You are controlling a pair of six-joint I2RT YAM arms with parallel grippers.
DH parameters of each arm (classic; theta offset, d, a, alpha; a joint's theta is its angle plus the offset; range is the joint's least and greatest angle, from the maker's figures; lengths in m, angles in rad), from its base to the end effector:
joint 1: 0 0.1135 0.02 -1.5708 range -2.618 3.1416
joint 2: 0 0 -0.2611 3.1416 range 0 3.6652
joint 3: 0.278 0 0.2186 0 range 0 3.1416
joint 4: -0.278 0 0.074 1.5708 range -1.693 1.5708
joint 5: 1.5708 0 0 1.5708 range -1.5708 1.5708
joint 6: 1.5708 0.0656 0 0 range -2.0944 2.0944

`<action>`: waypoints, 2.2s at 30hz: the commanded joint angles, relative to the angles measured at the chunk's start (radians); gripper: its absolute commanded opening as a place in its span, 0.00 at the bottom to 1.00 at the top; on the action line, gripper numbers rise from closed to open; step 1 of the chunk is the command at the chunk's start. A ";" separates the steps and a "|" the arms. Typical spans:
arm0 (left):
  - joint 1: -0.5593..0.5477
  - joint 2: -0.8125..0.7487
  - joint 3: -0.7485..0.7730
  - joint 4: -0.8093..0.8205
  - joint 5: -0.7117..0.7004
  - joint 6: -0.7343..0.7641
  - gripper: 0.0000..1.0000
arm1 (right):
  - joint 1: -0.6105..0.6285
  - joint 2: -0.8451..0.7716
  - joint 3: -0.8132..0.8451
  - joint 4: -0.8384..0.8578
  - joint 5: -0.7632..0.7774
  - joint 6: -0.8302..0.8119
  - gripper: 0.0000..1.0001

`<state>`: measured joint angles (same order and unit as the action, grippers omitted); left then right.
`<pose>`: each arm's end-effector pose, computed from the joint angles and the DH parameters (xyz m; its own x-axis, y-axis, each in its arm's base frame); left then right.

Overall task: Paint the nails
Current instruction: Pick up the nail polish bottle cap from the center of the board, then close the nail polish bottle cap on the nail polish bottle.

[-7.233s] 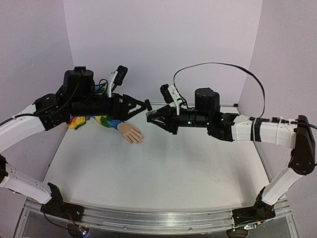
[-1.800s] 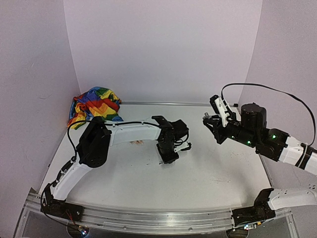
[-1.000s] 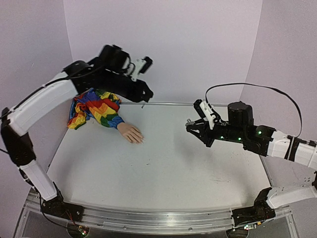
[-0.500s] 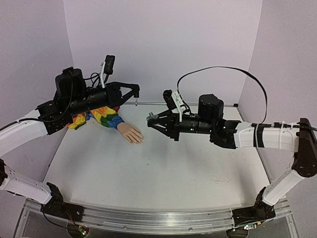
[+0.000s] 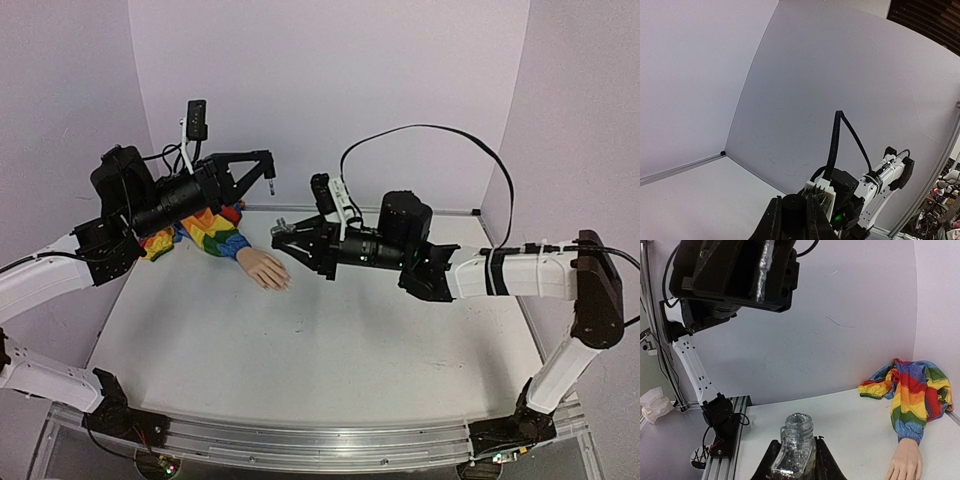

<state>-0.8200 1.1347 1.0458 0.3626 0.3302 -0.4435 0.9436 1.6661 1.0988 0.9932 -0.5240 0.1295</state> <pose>0.1587 -0.2012 0.4280 -0.2216 -0.3575 -0.9072 0.8962 0.2920 -0.3340 0.1926 0.3217 0.3651 0.1154 0.3497 -0.9297 -0.9916 0.0948 -0.0874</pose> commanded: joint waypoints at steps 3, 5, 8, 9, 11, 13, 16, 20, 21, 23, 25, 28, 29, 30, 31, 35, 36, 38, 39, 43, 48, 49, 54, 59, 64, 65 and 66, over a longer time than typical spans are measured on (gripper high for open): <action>-0.008 -0.002 -0.005 0.101 0.011 0.023 0.00 | 0.018 -0.005 0.050 0.153 0.038 0.016 0.00; -0.010 0.002 -0.009 0.107 0.005 0.026 0.00 | 0.020 -0.007 0.046 0.163 0.051 0.015 0.00; -0.012 0.008 -0.014 0.116 0.003 0.030 0.00 | 0.023 -0.009 0.045 0.175 0.059 0.016 0.00; -0.013 0.010 -0.014 0.117 0.003 0.032 0.00 | 0.024 -0.008 0.048 0.176 0.062 0.014 0.00; -0.016 0.014 -0.016 0.119 0.000 0.034 0.00 | 0.026 -0.009 0.049 0.176 0.073 0.010 0.00; -0.017 0.018 -0.017 0.119 -0.002 0.035 0.00 | 0.027 -0.012 0.046 0.183 0.082 0.003 0.00; -0.019 0.018 -0.020 0.119 -0.004 0.038 0.00 | 0.030 -0.015 0.048 0.183 0.093 -0.004 0.00; -0.019 0.018 -0.029 0.120 -0.029 0.045 0.00 | 0.033 -0.021 0.047 0.183 0.095 -0.017 0.00; -0.020 0.022 -0.027 0.121 -0.029 0.046 0.00 | 0.034 -0.022 0.047 0.182 0.094 -0.019 0.00; -0.021 0.027 -0.021 0.121 -0.025 0.046 0.00 | 0.036 -0.022 0.049 0.177 0.090 -0.022 0.00; -0.022 0.034 -0.017 0.120 -0.024 0.046 0.00 | 0.037 -0.024 0.047 0.177 0.088 -0.026 0.00; -0.022 0.035 -0.020 0.121 -0.027 0.046 0.00 | 0.041 -0.032 0.042 0.177 0.099 -0.035 0.00; -0.023 0.034 -0.022 0.120 -0.031 0.047 0.00 | 0.041 -0.034 0.040 0.177 0.104 -0.039 0.00; -0.022 0.034 -0.024 0.120 -0.034 0.048 0.00 | 0.042 -0.036 0.039 0.177 0.105 -0.042 0.00; -0.023 0.033 -0.027 0.120 -0.039 0.049 0.00 | 0.043 -0.038 0.039 0.176 0.106 -0.045 0.00; -0.026 0.032 -0.030 0.121 -0.045 0.052 0.00 | 0.046 -0.046 0.031 0.178 0.132 -0.060 0.00; -0.028 0.031 -0.031 0.120 -0.047 0.056 0.00 | 0.045 -0.049 0.028 0.180 0.139 -0.063 0.00; -0.031 0.029 -0.033 0.120 -0.053 0.059 0.00 | 0.046 -0.052 0.024 0.182 0.148 -0.066 0.00; -0.031 0.029 -0.035 0.121 -0.057 0.061 0.00 | 0.047 -0.054 0.023 0.185 0.153 -0.068 0.00; -0.036 0.033 -0.036 0.120 -0.059 0.063 0.00 | 0.047 -0.058 0.018 0.193 0.177 -0.074 0.00; -0.039 0.020 -0.047 0.120 -0.082 0.071 0.00 | 0.047 -0.067 0.012 0.199 0.183 -0.079 0.00; -0.039 0.020 -0.046 0.121 -0.084 0.071 0.00 | 0.047 -0.065 0.015 0.199 0.177 -0.078 0.00; -0.039 0.024 -0.039 0.121 -0.088 0.073 0.00 | 0.047 -0.057 0.020 0.196 0.148 -0.072 0.00; -0.039 0.015 -0.040 0.120 -0.104 0.082 0.00 | 0.050 -0.055 0.019 0.196 0.145 -0.069 0.00; -0.039 0.020 -0.045 0.121 -0.107 0.076 0.00 | 0.052 -0.052 0.029 0.197 0.146 -0.076 0.00; -0.039 0.020 -0.046 0.121 -0.105 0.075 0.00 | 0.052 -0.052 0.030 0.197 0.151 -0.079 0.00; -0.040 0.020 -0.046 0.120 -0.101 0.075 0.00 | 0.052 -0.052 0.030 0.198 0.156 -0.082 0.00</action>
<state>-0.8547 1.1721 1.0035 0.4294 0.2348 -0.3828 0.9890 1.6588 1.1004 1.0931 -0.3599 0.0628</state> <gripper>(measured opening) 0.147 0.176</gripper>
